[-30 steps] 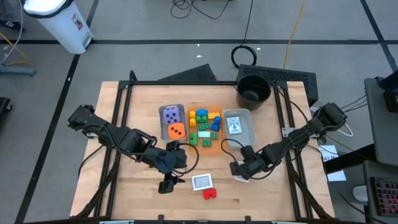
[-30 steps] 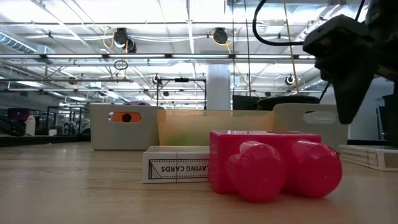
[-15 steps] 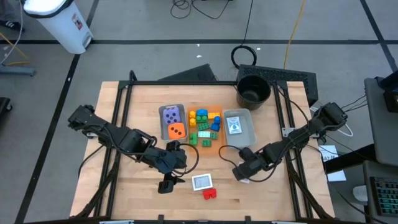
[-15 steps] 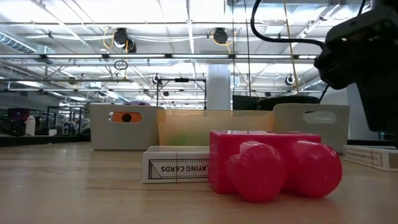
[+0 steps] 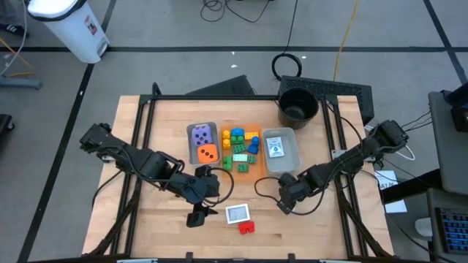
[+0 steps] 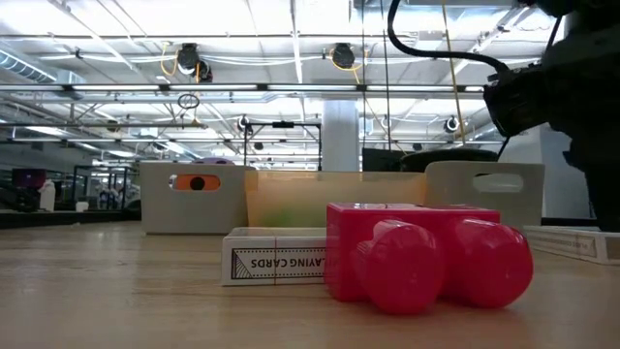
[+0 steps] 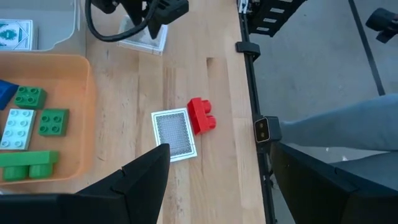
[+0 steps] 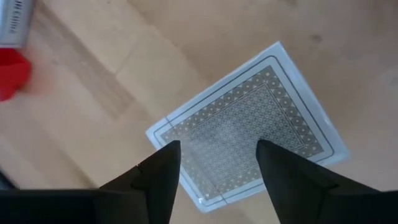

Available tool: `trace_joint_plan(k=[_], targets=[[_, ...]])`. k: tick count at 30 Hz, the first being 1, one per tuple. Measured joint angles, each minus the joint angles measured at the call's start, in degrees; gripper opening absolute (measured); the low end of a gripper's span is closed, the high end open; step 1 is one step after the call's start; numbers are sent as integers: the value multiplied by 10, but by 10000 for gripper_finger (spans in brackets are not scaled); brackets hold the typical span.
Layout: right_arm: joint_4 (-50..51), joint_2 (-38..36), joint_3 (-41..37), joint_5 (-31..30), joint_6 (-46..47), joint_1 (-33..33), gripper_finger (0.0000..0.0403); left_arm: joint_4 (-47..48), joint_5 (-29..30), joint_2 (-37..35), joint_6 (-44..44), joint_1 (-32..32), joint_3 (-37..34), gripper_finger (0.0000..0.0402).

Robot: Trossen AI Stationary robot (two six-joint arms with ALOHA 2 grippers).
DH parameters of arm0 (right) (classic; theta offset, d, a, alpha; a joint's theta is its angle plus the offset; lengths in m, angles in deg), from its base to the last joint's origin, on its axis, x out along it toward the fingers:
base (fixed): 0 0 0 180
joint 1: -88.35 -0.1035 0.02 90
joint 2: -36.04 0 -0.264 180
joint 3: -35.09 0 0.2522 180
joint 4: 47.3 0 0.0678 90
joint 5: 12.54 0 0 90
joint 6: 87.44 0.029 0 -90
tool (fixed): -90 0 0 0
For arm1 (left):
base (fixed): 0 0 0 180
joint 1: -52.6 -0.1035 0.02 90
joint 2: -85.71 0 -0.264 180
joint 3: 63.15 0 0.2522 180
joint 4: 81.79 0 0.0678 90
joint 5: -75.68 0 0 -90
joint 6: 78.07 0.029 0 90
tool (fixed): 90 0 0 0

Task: Pick & Place Toys
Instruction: Put the brown deck of cards into the right gray bin

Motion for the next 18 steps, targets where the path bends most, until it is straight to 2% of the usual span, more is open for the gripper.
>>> trace_joint_plan(k=[6, 13, 18], targets=[[27, 0, 0, -42, -73, 2, 185, 0, 0, 0, -9, 0, 0, 285], [28, 0, 0, -57, -201, 3, 162, 0, 27, 0, -23, 0, 0, 285], [32, -14, -2, -72, -231, 11, 151, 0, 33, 0, -35, -5, 0, 285]])
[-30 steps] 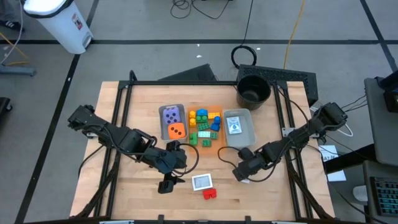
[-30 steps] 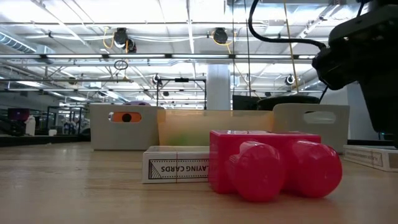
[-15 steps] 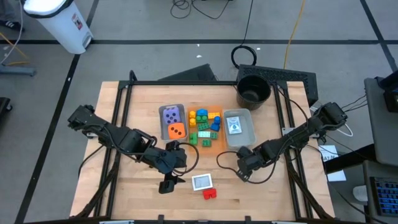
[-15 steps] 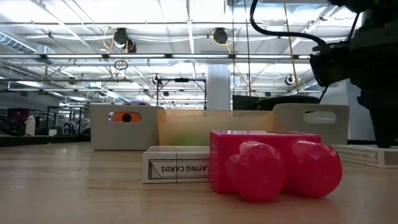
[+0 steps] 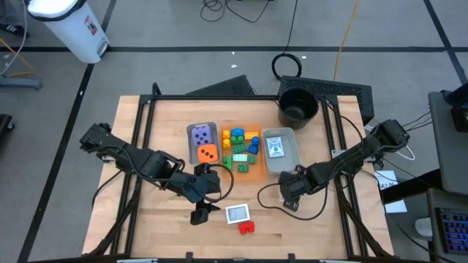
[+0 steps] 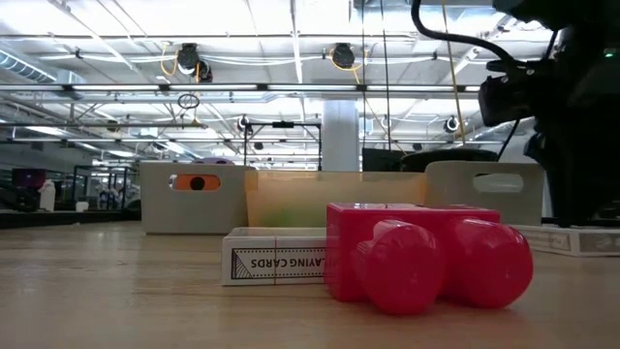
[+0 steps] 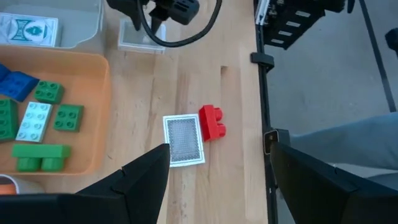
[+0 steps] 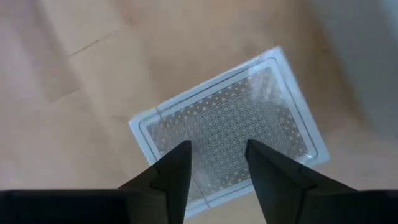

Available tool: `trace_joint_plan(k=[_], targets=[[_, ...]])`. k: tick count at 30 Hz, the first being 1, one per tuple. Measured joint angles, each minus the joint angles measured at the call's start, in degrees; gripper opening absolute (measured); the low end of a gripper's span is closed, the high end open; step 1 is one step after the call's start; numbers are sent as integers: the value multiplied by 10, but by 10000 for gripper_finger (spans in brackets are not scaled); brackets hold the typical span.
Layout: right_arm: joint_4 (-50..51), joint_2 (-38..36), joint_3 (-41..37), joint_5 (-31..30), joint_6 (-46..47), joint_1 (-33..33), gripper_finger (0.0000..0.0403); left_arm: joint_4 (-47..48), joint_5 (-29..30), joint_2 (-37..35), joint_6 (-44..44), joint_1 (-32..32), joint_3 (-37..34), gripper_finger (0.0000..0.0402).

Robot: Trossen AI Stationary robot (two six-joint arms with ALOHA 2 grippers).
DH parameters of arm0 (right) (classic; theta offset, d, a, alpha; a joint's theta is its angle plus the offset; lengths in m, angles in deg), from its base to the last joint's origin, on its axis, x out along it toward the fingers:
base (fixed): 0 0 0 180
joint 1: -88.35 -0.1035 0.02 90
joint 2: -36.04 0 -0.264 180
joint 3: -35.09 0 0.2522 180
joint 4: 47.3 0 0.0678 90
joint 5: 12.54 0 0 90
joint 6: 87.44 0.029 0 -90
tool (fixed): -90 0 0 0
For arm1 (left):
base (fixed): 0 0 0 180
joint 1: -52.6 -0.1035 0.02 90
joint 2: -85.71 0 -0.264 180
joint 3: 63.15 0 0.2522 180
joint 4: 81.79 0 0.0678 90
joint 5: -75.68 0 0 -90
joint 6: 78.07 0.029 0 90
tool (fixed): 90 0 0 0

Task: Pick & Place Toys
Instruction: Put the brown deck of cards into the right gray bin

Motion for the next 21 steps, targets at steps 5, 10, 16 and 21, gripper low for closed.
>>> trace_joint_plan(k=[5, 10, 16, 21], targets=[[41, -55, 15, -57, -10, 3, 141, -3, 1, 0, -5, -12, 0, 285], [54, -128, 24, -78, 56, 3, 131, -4, 1, 0, -5, -24, 0, 285], [55, -189, 25, -78, 176, -8, 119, -4, 1, 0, 4, -35, 0, 285], [25, -204, 27, -96, 227, -34, 106, -3, 1, 0, 24, -39, 0, 285]])
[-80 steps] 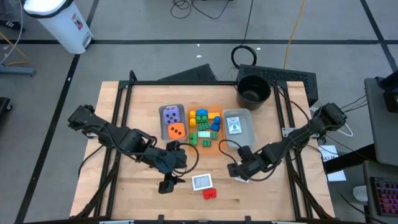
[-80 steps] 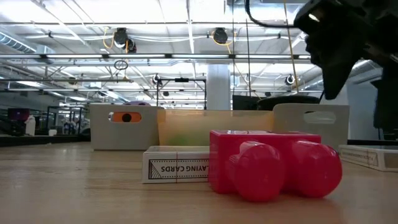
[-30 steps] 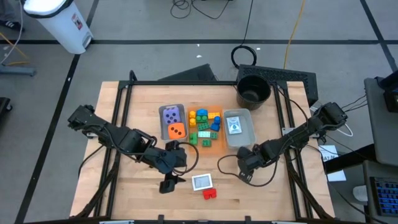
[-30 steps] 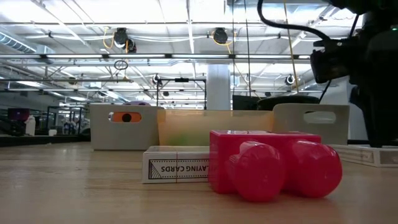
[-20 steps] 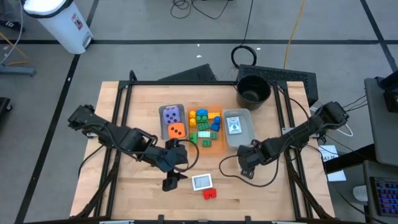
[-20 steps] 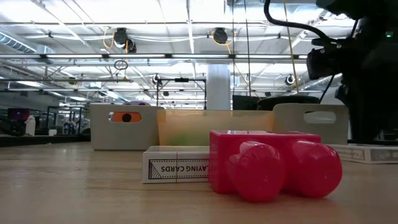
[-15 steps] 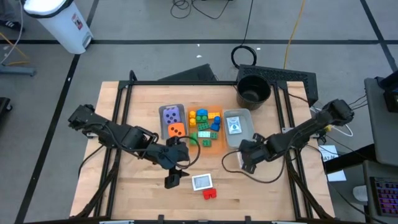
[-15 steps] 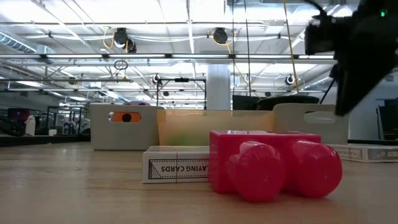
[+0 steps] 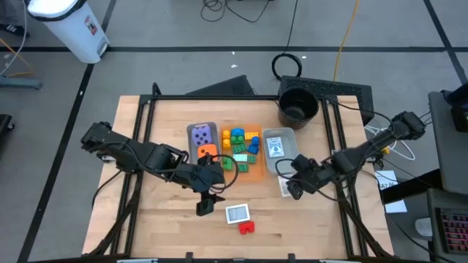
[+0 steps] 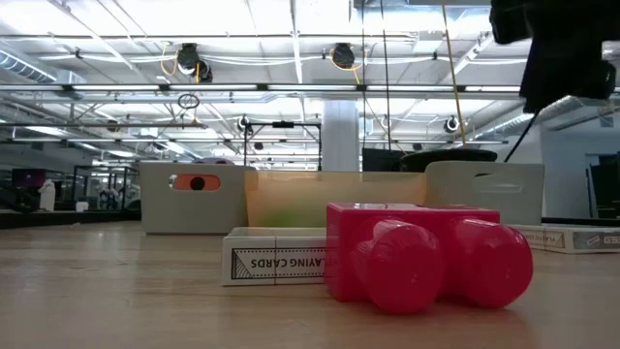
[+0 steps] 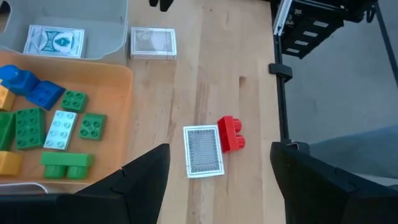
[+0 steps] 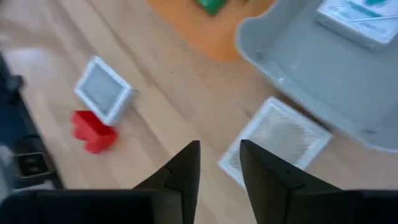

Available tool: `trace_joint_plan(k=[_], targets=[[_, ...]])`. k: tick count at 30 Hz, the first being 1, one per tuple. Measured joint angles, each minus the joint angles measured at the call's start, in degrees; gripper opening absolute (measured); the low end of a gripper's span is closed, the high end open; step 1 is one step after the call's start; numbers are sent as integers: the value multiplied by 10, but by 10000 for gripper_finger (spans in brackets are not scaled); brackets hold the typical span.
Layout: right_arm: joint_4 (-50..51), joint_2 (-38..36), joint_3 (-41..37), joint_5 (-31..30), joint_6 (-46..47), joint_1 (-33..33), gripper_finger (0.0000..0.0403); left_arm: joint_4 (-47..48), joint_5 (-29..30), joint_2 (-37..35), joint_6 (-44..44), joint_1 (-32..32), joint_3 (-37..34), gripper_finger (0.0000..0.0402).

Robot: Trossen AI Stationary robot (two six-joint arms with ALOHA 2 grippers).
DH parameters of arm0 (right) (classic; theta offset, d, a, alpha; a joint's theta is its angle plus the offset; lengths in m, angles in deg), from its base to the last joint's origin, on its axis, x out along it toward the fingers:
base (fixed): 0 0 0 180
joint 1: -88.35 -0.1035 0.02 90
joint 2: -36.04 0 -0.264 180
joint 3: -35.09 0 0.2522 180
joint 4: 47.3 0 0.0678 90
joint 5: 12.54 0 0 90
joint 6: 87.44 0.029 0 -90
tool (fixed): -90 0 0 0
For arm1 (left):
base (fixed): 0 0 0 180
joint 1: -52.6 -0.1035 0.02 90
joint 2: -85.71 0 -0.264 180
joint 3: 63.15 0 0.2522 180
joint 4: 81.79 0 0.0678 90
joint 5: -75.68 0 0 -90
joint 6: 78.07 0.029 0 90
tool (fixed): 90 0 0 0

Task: Pick & Place Toys
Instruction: Put the brown deck of cards into the right gray bin

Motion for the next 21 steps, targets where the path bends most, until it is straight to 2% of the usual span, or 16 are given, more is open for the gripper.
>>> trace_joint_plan(k=[5, 10, 17, 21], targets=[[-10, 23, 54, -45, 18, -42, 85, 15, 0, 0, 12, -1, 0, 285], [30, 74, 171, -99, 14, -77, 57, 59, 0, 0, 21, -1, 0, 285], [173, 203, 372, -96, 23, -104, 8, 103, -1, 0, 25, -1, 0, 285], [237, 284, 467, -54, 52, -107, 2, 107, -1, 0, 31, -1, 0, 285]])
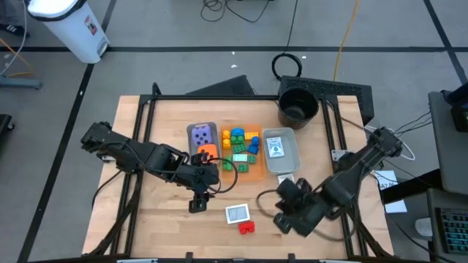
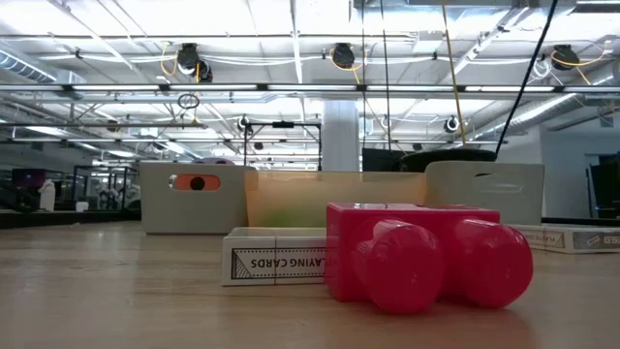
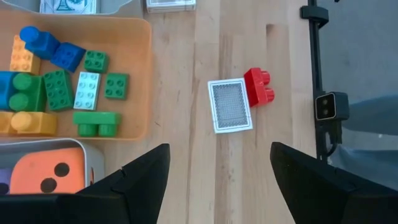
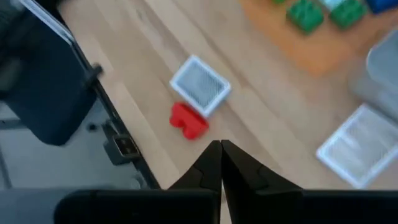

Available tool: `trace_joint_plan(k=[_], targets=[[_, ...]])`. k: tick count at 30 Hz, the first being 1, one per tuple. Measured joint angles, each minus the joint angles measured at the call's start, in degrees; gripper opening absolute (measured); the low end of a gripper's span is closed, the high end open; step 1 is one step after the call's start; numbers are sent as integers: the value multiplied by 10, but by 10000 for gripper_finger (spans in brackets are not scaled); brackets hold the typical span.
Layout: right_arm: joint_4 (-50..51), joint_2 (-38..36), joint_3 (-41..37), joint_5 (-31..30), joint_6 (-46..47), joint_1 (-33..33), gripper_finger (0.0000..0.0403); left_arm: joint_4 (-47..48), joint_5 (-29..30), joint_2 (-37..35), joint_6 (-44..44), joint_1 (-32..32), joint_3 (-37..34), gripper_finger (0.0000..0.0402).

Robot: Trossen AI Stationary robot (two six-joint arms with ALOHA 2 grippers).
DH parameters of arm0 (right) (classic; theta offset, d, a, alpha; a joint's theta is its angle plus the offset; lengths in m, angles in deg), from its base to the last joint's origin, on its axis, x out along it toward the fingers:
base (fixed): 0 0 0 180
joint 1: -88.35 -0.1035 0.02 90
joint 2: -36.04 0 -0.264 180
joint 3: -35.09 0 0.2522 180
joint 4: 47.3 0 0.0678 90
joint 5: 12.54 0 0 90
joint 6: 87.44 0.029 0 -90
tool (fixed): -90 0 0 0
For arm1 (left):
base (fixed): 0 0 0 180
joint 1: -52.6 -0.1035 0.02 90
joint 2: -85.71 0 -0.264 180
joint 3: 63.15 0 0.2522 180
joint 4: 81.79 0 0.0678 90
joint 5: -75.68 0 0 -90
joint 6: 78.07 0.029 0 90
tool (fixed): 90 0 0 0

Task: Pick & Place Toys
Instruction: Put the brown deck of cards into the right gray bin

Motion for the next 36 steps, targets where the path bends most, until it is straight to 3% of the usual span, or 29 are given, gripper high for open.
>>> trace_joint_plan(k=[4, 9, 14, 23, 28, 36], targets=[[46, 78, 64, 38, 32, 0, 1, 0, 0, 0, 4, 0, 0, 285], [204, 137, 81, 75, 134, 0, 1, 0, 0, 0, 17, 0, 0, 285], [276, 145, 53, 76, 231, 0, 1, 1, 0, 0, 16, 0, 0, 285], [268, 123, -17, 67, 242, 10, 10, 1, 1, 0, 2, 0, 0, 285], [260, 108, -48, 61, 243, 26, 61, -1, 1, 0, -6, 0, 0, 285], [236, 84, -108, 62, 270, 42, 206, -2, 1, 0, -16, 0, 0, 285]])
